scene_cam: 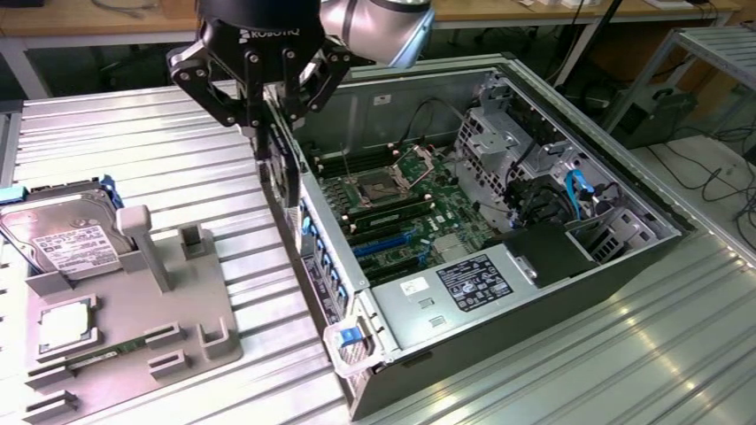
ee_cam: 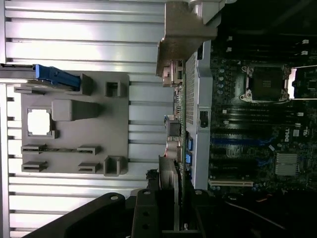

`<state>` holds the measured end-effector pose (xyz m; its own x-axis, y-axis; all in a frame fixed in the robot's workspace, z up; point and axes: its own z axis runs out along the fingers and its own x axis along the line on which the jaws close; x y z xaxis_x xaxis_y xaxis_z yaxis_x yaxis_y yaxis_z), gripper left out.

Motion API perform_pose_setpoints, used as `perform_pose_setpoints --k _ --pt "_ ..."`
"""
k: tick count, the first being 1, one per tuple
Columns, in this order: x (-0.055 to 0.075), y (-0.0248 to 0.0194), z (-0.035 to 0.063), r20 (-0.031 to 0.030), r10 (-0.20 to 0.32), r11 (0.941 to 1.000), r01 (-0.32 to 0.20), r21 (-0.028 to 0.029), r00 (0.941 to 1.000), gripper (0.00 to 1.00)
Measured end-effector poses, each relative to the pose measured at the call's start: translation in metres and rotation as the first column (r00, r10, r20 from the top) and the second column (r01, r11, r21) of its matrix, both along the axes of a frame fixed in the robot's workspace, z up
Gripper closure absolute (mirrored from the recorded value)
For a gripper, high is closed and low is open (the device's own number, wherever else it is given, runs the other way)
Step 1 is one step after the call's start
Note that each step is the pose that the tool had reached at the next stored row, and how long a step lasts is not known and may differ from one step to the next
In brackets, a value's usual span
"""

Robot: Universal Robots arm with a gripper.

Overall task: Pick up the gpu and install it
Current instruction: 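Pick up the gpu and move the gpu toward the slot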

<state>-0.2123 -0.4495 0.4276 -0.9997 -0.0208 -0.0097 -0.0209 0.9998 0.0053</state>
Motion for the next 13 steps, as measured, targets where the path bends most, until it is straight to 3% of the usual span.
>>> perform_pose_setpoints --k 13 --pt "0.029 0.0022 0.0000 -0.0001 -0.004 1.0000 0.004 -0.0001 1.0000 0.72"
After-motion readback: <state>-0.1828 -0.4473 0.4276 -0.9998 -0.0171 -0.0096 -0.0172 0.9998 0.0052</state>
